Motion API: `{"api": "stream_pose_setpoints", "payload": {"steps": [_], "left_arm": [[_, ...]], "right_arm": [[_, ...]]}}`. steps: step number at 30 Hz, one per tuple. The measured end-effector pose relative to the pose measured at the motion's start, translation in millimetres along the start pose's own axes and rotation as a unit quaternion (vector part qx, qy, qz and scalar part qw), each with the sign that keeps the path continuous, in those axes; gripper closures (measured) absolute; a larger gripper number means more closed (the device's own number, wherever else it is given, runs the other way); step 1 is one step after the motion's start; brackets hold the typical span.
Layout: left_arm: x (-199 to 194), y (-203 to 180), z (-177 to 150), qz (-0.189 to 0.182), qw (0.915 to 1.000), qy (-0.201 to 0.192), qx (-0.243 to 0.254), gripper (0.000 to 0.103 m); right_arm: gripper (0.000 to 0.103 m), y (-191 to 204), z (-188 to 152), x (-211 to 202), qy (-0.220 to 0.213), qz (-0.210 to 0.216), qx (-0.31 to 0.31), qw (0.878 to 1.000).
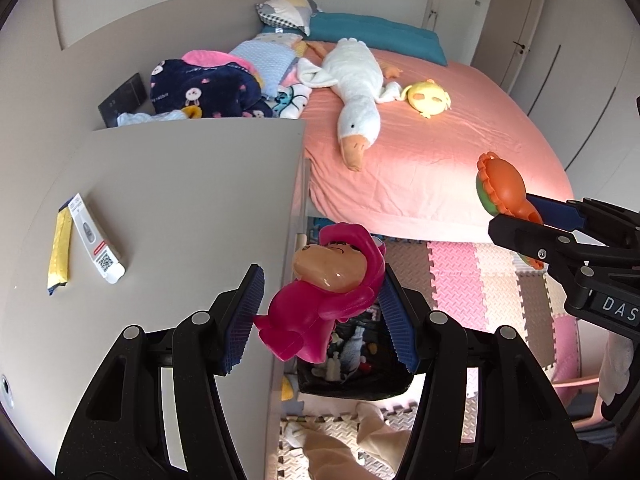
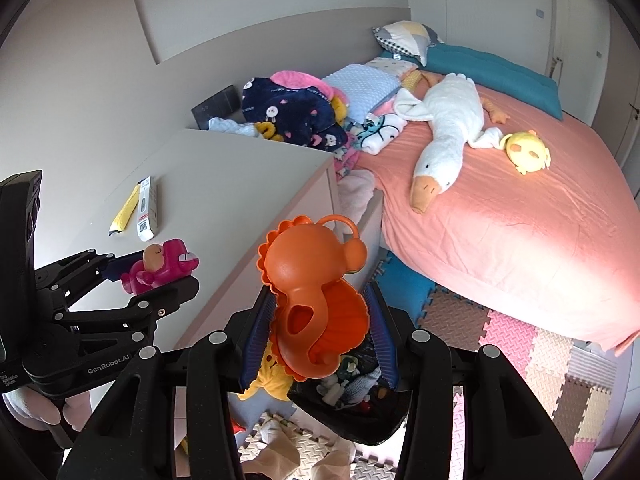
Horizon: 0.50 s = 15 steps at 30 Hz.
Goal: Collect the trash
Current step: 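Carry the pink and orange toys over the black bin, then open both tools to drop the pink and orange toys into the bin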
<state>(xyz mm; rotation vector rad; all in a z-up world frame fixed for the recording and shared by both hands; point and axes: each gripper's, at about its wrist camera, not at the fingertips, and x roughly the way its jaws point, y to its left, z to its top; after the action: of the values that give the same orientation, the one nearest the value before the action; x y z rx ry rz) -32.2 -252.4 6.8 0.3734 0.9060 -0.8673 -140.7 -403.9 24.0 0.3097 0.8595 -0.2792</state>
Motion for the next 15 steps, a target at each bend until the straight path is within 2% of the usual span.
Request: {"api": "stream_pose_setpoints", "payload": {"steps": [5,6,7,8,9,15], "left_arm": [[10.3,-21.9,1.4,-0.03,0.9992,0.016,0.022,0.043],[12.6,-27.0,1.1,-0.032,0.9988,0.023,0.029,0.025],[14.3,-31.7,0.6,-0.028,0.9986,0.027,0.035,0.014],[15.0,-36.2,-0.5,-0.021,0.9986,0.027,0.04,0.006],[15.5,-39.1,-1.4,-0.02,0.9985,0.026,0.043,0.006],[18.6,-42.3,-1.1,-0.024,0.9988,0.028,0.031,0.006]], "right_arm": [[0.055,-24.5,-7.2,-3.3,0.01,-0.003,0.029,1.0],[0.049,-31.0,-8.9,-4.7,0.012,0.004,0.041,0.999],[0.033,-37.5,-9.7,-7.0,0.008,0.004,0.057,0.998],[0.028,-43.5,-10.5,-11.0,-0.001,-0.003,0.071,0.997],[0.025,-48.1,-11.4,-15.2,-0.012,-0.013,0.08,0.997],[0.025,-63.6,-9.1,-25.0,-0.03,-0.025,0.096,0.995]]}}
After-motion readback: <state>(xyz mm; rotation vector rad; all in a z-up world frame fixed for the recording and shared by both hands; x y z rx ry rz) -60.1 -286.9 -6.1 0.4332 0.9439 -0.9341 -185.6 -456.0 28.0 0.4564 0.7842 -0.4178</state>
